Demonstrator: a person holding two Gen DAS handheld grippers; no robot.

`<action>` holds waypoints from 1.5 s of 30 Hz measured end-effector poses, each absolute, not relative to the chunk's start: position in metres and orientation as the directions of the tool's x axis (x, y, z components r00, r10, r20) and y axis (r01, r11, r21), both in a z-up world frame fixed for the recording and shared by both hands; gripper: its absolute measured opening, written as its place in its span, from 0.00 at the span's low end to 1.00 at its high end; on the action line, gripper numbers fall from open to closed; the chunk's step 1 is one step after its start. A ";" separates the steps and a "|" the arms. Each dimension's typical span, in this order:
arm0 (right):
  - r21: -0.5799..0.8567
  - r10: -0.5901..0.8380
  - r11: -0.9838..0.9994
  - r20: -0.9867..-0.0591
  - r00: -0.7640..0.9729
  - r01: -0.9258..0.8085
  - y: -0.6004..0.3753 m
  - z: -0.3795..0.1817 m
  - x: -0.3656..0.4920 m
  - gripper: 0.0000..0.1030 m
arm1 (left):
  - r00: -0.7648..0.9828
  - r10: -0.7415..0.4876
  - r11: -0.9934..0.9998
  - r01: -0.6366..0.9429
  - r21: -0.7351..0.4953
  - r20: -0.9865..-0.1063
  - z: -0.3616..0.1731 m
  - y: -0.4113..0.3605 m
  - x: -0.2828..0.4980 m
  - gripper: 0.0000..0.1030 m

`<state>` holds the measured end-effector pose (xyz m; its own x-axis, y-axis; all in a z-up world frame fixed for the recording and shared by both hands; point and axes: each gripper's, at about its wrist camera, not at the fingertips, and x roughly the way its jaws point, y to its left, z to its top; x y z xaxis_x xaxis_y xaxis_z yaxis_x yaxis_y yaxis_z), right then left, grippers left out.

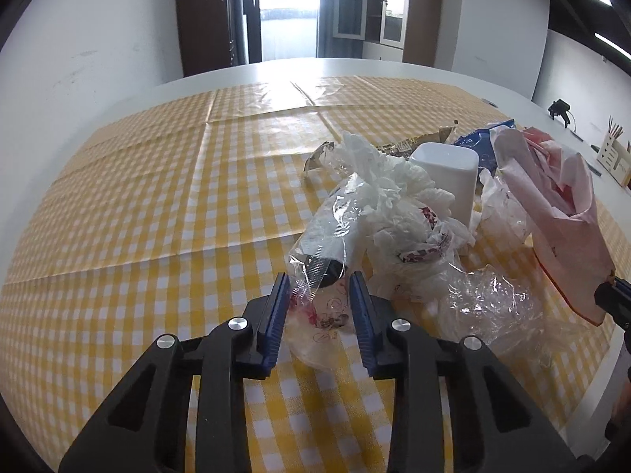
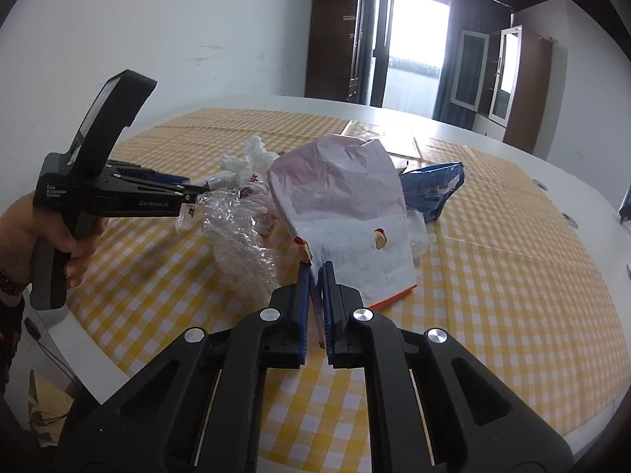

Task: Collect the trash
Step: 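Grasp the clear plastic wrapper with the left tool while the right tool grasps the paper bag, then lift both held items and carry them down over the blue wastebasket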

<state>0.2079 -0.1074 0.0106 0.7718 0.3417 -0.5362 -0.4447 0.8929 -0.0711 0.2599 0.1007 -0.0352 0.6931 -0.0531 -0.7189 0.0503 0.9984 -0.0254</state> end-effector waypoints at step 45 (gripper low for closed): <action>0.143 0.632 0.756 -0.414 0.655 -0.639 -0.194 0.041 -0.016 0.01 | 0.859 -0.132 0.972 0.014 -0.235 -0.494 0.002 0.054 -0.077 0.10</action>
